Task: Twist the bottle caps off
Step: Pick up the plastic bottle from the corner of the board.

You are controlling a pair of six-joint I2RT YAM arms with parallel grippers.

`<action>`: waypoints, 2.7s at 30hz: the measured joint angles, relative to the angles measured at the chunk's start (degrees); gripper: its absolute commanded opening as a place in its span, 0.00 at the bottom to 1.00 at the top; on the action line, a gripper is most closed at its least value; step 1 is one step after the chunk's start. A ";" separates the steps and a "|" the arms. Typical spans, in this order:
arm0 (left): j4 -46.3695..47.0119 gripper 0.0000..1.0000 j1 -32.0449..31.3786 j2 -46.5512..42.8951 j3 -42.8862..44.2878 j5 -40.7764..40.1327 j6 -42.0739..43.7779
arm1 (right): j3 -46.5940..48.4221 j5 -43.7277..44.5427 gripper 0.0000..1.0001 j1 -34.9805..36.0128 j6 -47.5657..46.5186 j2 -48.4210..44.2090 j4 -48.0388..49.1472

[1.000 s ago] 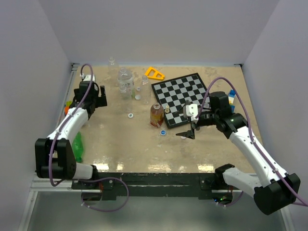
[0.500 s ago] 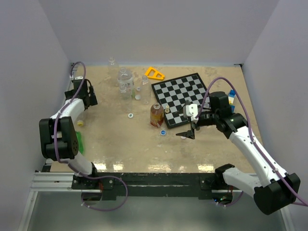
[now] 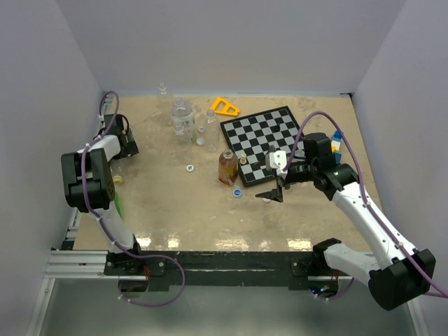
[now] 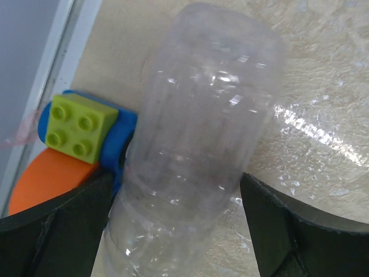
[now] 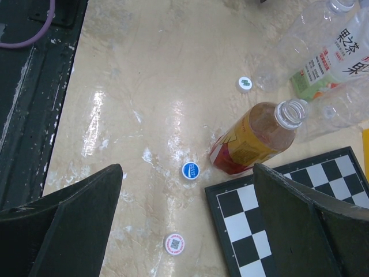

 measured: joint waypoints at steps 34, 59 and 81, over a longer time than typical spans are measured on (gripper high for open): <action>-0.72 0.13 -6.75 -40.24 -4.76 28.72 -5.60 | 4.57 4.17 0.98 0.00 -3.21 -1.44 -5.68; 38.97 0.09 -57.90 -36.68 -11.78 13.97 -32.85 | 15.32 -3.58 0.98 0.02 54.71 3.30 20.41; 47.78 0.09 -62.82 -30.08 -8.20 0.46 -36.06 | 8.24 18.95 0.98 0.98 73.59 1.01 33.42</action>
